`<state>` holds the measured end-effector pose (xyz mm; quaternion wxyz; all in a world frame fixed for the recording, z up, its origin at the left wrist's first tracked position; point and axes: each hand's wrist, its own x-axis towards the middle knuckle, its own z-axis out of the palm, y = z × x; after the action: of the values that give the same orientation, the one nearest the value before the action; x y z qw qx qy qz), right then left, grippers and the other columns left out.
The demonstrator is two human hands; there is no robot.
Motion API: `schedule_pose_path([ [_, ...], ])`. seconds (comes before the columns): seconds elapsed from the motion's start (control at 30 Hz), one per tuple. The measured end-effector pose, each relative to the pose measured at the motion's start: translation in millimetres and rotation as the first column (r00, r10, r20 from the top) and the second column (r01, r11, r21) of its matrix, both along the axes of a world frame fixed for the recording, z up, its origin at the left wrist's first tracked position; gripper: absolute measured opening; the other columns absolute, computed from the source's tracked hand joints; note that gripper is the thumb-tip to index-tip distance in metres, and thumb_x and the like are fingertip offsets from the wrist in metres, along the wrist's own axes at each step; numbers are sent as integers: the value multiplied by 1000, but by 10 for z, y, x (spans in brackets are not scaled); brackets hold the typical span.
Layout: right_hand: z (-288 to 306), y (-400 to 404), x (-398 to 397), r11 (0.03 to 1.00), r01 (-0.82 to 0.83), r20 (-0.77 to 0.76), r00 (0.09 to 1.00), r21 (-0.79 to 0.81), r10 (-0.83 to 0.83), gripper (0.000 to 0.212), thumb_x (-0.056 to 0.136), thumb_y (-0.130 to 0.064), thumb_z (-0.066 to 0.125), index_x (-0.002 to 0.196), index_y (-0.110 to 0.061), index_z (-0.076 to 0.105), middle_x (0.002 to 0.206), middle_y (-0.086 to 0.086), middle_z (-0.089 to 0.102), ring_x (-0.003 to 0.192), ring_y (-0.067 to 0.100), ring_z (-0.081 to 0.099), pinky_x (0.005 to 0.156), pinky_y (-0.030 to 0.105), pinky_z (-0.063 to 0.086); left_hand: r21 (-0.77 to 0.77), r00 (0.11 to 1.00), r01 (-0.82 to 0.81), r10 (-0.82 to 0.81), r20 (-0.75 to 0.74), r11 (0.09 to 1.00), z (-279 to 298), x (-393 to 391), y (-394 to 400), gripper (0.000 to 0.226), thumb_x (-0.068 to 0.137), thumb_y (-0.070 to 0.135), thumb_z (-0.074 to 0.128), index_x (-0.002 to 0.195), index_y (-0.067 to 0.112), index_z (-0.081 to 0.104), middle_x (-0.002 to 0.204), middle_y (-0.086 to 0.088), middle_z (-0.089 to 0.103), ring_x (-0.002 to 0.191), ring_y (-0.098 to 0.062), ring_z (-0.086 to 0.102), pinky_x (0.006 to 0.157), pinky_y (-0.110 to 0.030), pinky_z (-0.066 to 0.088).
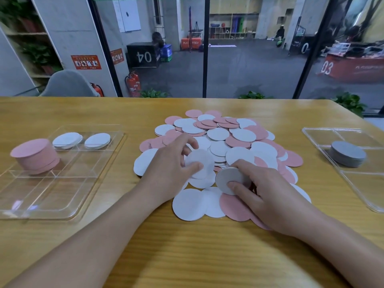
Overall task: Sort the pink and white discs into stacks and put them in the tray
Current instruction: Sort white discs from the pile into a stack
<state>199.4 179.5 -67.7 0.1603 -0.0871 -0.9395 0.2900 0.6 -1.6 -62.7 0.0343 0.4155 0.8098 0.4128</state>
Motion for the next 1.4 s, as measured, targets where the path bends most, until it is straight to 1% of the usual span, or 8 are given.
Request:
schedule_pose_path([
  [0.1,3,11,12,1000,0,-3,1000,-22,0,22,107,-32,60,89,-25,50,73,-8,57,64,16,48,57,30,37,152,996,-2,-11,83,988,36,-30,-59,8,103,18,76,102,26,73,89,4,71,74,-14,63,67,-20,49],
  [0.23,13,23,21,1000,15,-6,1000,-26,-15,23,107,-33,61,89,-25,50,77,-2,56,66,20,49,58,31,38,259,972,-7,-55,229,966,110,-38,-131,29,109,26,69,89,7,77,91,-11,77,80,-18,73,72,-23,58],
  [0.33,29,10,26,999,18,-14,1000,-32,-18,25,107,-33,63,87,-27,49,77,-1,56,64,18,48,57,30,38,208,964,94,-141,225,974,136,-46,-150,4,97,13,83,98,12,80,102,-4,77,92,-25,75,82,-25,59],
  [0.47,63,-4,45,998,29,-46,998,-54,-31,21,106,-33,63,89,-28,53,77,-5,59,66,13,49,60,28,40,153,958,145,-177,224,978,130,-6,-157,30,91,8,86,111,30,81,113,10,76,96,-18,76,90,-36,64],
  [0.73,53,-64,5,999,-15,-68,998,-43,12,11,105,-38,64,110,-42,55,95,-22,64,82,9,61,63,24,45,256,876,258,-337,343,932,117,177,-97,14,98,1,80,109,9,81,107,-6,83,107,-22,79,96,-36,61],
  [0.93,5,-45,-22,996,-55,-29,998,69,57,15,107,-34,61,93,-35,55,88,-18,60,84,8,58,67,21,39,87,905,327,-338,259,941,247,125,-238,32,97,1,79,122,20,80,113,8,83,110,-13,78,101,-42,63],
  [1.13,-5,0,-12,998,-32,-26,999,54,34,23,106,-32,62,86,-34,51,85,-19,59,81,11,56,64,19,38,-419,944,322,-321,77,849,415,49,-455,36,79,40,97,109,50,79,112,24,65,99,6,57,80,-9,42],
  [1.4,8,-2,-3,999,-33,-23,999,-4,33,23,106,-31,63,85,-31,53,82,-19,59,78,12,54,63,19,38,-507,938,331,-337,83,796,438,104,-454,48,80,43,97,120,49,71,117,34,56,99,20,51,79,0,37],
])
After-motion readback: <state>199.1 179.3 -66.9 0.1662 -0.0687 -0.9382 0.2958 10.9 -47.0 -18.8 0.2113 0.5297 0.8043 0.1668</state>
